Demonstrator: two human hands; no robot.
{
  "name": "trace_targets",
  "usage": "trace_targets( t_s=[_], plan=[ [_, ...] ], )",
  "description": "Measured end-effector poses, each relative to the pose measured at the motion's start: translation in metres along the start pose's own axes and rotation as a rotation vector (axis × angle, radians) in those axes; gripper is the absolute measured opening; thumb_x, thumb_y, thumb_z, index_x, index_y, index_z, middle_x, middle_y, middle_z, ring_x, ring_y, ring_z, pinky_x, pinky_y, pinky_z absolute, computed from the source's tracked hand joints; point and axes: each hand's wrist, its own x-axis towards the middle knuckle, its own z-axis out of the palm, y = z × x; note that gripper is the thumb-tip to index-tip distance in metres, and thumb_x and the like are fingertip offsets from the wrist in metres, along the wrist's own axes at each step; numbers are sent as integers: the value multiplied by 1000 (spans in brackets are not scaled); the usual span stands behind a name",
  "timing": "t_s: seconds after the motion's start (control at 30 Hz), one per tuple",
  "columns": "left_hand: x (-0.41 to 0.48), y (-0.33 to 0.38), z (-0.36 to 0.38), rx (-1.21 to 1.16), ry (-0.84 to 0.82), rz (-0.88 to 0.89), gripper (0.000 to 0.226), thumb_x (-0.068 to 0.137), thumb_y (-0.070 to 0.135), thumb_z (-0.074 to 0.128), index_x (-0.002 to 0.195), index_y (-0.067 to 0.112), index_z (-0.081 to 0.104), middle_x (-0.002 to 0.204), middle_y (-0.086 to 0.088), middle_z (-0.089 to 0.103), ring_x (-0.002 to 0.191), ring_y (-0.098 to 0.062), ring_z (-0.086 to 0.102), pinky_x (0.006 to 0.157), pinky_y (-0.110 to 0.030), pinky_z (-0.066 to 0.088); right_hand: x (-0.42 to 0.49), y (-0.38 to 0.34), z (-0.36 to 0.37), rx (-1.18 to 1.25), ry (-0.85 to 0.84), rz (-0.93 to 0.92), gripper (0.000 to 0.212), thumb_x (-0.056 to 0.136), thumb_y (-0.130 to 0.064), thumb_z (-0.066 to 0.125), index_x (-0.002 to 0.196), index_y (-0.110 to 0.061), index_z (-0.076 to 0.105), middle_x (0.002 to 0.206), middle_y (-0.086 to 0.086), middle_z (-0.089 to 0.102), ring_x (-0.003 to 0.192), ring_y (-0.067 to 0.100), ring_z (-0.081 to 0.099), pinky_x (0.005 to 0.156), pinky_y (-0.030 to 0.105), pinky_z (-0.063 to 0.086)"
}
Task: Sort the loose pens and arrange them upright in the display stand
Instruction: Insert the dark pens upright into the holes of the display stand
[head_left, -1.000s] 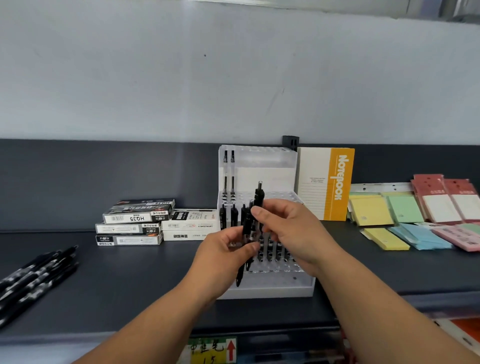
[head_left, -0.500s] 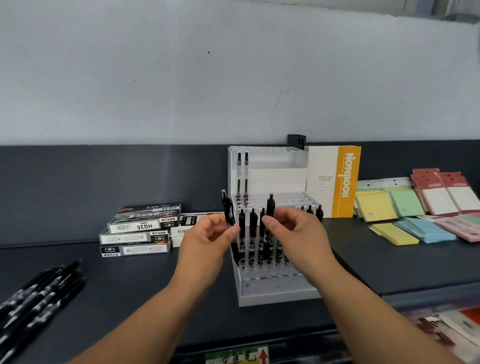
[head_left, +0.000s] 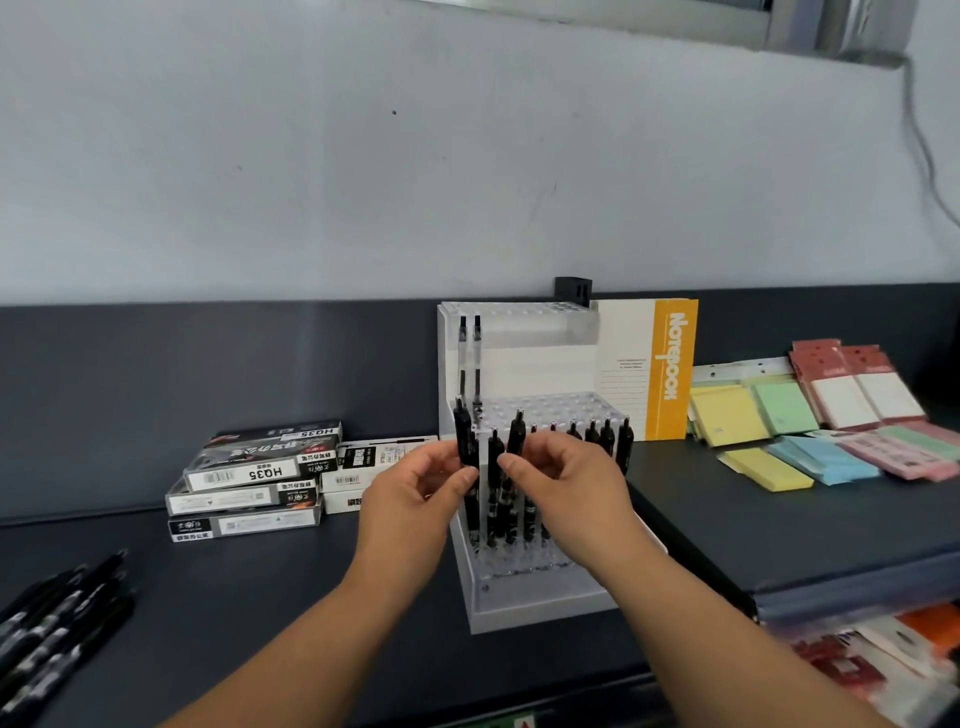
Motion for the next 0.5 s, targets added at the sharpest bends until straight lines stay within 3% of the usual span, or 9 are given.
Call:
trace_targets(
  t_s=[0.1,0.27,0.5],
  plan=[
    [2,-7,0,47,-12,-16,25,84,7,70,93,30,69,85,9,73,81,0,68,69,-6,48,1,0,0,-11,-11,-3,10,87,-31,69,80,-32,62,70,-16,62,63,-12,56,57,4,40],
    [-3,-24,-1,180,-62,-73,21,85,12,70,98,29,67,88,11,72,83,4,67,69,-4,47,0,6,4,-38,-30,41,15,86,-35,70,96,-25,66,81,-15,64,76,-4,59,62,5,42],
    [-6,-20,2,280,-100,-44,26,86,13,69,87,37,60,84,15,70,79,11,63,67,-1,44,0,9,11,-64,-52,66,12,85,-31,71,93,-29,63,84,-14,65,79,-3,61,68,11,47]
  ],
)
